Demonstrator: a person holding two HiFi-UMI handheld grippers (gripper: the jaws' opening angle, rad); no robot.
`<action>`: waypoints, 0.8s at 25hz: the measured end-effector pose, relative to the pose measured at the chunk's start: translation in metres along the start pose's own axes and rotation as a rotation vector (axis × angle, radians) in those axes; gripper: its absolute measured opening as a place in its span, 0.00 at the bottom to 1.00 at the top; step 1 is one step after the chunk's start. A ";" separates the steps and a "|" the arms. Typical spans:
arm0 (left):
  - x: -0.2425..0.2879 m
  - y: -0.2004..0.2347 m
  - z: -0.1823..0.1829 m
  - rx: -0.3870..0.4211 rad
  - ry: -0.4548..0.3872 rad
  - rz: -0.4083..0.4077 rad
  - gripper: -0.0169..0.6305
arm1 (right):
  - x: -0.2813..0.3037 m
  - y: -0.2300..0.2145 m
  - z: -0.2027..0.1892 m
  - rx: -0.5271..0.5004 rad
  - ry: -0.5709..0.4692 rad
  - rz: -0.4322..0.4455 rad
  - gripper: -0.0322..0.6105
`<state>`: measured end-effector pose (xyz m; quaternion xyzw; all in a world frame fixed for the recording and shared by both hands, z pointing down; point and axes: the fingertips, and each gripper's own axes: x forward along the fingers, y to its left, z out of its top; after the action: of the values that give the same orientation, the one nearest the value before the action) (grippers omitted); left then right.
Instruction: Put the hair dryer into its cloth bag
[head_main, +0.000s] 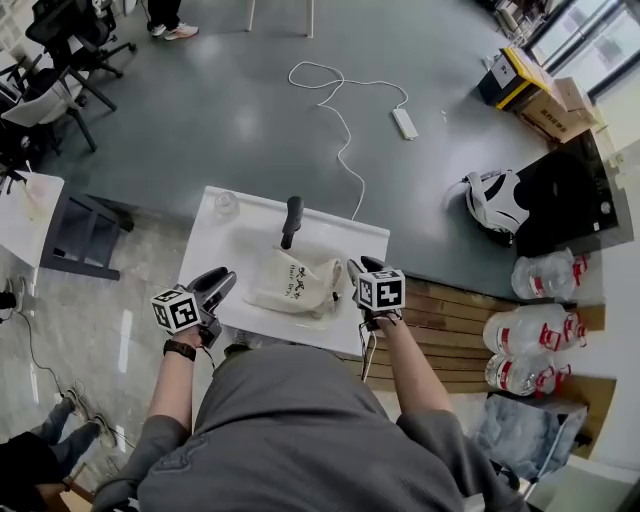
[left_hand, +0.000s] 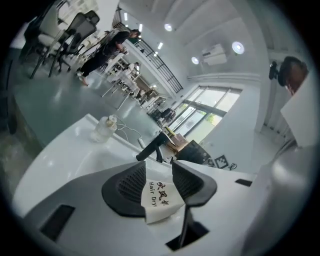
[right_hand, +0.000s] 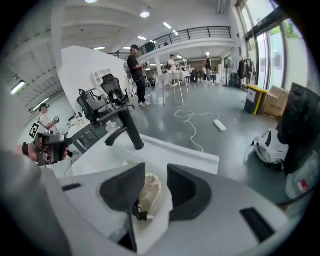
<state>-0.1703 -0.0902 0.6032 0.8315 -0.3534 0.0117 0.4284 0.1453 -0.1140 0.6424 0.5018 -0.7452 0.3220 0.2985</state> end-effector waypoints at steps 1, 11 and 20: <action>0.000 -0.003 0.006 0.058 0.000 0.015 0.28 | -0.007 0.002 0.008 -0.010 -0.043 -0.008 0.24; 0.001 -0.048 0.058 0.587 -0.036 0.172 0.28 | -0.085 0.029 0.065 -0.180 -0.414 -0.123 0.24; -0.008 -0.088 0.100 0.901 -0.156 0.279 0.25 | -0.146 0.042 0.097 -0.256 -0.660 -0.233 0.24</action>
<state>-0.1521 -0.1233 0.4753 0.8774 -0.4527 0.1585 -0.0081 0.1410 -0.0962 0.4628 0.6186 -0.7736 0.0109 0.1371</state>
